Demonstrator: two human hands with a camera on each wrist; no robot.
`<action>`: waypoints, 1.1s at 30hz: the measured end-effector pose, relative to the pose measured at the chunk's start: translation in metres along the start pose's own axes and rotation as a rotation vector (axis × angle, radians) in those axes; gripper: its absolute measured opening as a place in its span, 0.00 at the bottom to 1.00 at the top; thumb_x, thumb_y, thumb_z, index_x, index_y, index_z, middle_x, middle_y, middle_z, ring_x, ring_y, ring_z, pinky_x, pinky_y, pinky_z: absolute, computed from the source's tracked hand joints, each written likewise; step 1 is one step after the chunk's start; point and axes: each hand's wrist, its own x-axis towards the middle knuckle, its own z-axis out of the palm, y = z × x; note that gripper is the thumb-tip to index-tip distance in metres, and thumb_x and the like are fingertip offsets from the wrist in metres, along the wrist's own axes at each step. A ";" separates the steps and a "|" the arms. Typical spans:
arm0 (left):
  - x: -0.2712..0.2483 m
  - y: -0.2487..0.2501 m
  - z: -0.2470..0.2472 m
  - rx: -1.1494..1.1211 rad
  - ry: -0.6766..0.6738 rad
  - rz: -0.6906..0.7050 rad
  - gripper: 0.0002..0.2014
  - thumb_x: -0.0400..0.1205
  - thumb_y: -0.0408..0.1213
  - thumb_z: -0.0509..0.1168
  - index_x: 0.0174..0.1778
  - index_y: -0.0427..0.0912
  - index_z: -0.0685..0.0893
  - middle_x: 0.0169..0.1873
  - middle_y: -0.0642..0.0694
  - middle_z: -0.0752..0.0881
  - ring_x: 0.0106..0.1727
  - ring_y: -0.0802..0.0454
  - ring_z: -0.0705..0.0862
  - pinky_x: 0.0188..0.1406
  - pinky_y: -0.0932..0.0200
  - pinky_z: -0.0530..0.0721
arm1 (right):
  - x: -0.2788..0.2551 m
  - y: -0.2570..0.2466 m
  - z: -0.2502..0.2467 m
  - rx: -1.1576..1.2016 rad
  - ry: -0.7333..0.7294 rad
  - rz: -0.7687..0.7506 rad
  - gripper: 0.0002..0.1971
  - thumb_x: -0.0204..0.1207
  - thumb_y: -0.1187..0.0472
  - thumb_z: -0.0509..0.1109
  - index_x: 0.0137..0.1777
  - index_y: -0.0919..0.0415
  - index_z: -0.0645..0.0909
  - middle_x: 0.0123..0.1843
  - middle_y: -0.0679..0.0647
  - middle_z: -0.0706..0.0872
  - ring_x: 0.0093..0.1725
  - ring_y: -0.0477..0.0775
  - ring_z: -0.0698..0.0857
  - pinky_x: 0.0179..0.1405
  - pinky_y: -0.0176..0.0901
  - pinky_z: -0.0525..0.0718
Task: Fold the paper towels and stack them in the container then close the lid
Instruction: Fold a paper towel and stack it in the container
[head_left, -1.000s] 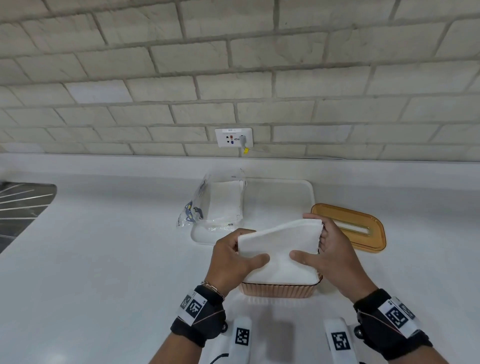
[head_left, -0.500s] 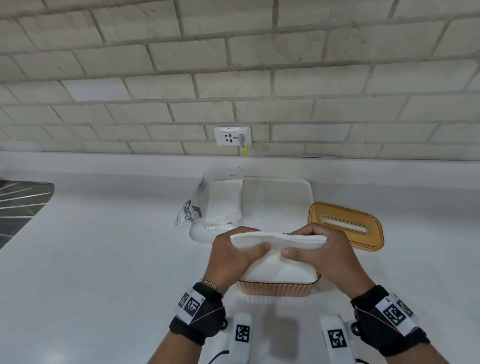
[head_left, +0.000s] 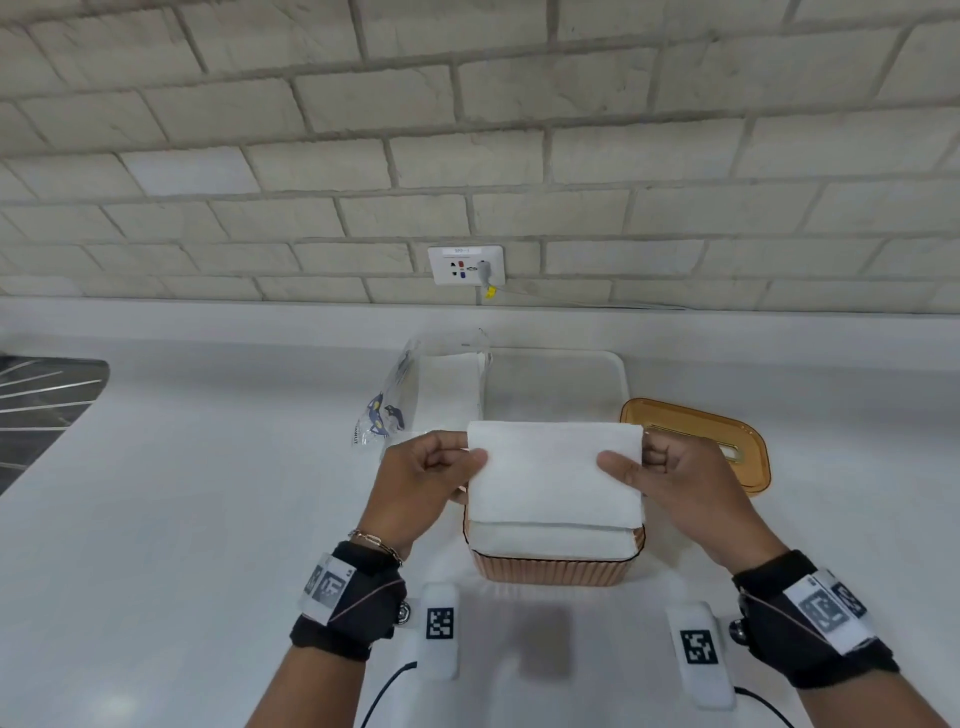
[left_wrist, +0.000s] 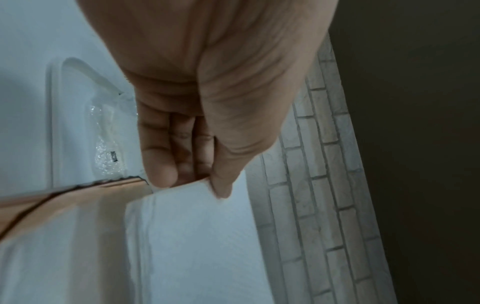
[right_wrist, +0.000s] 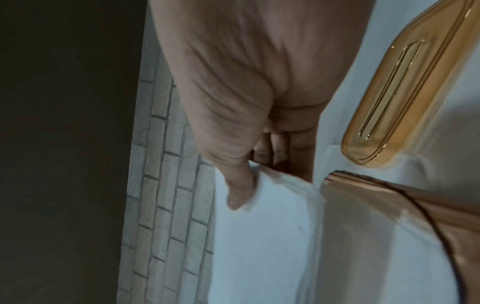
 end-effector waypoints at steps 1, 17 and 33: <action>0.001 0.000 -0.001 0.002 0.009 -0.016 0.08 0.80 0.32 0.79 0.54 0.38 0.93 0.40 0.40 0.95 0.38 0.51 0.91 0.33 0.58 0.90 | 0.001 0.000 -0.001 0.008 -0.016 0.023 0.09 0.76 0.57 0.82 0.54 0.58 0.93 0.49 0.48 0.97 0.51 0.50 0.96 0.55 0.44 0.91; -0.001 -0.021 0.005 0.412 0.074 -0.020 0.22 0.76 0.42 0.82 0.64 0.49 0.85 0.33 0.53 0.95 0.30 0.59 0.91 0.43 0.65 0.85 | 0.011 0.020 0.003 -0.555 -0.010 0.067 0.23 0.78 0.48 0.81 0.28 0.49 0.73 0.14 0.36 0.72 0.18 0.39 0.71 0.32 0.41 0.70; -0.015 -0.018 0.012 0.818 -0.025 0.459 0.29 0.68 0.55 0.85 0.66 0.62 0.87 0.62 0.67 0.85 0.61 0.65 0.82 0.53 0.63 0.82 | 0.001 0.015 0.005 -0.745 -0.030 -0.196 0.24 0.62 0.53 0.92 0.58 0.43 0.89 0.54 0.34 0.80 0.50 0.35 0.80 0.47 0.28 0.73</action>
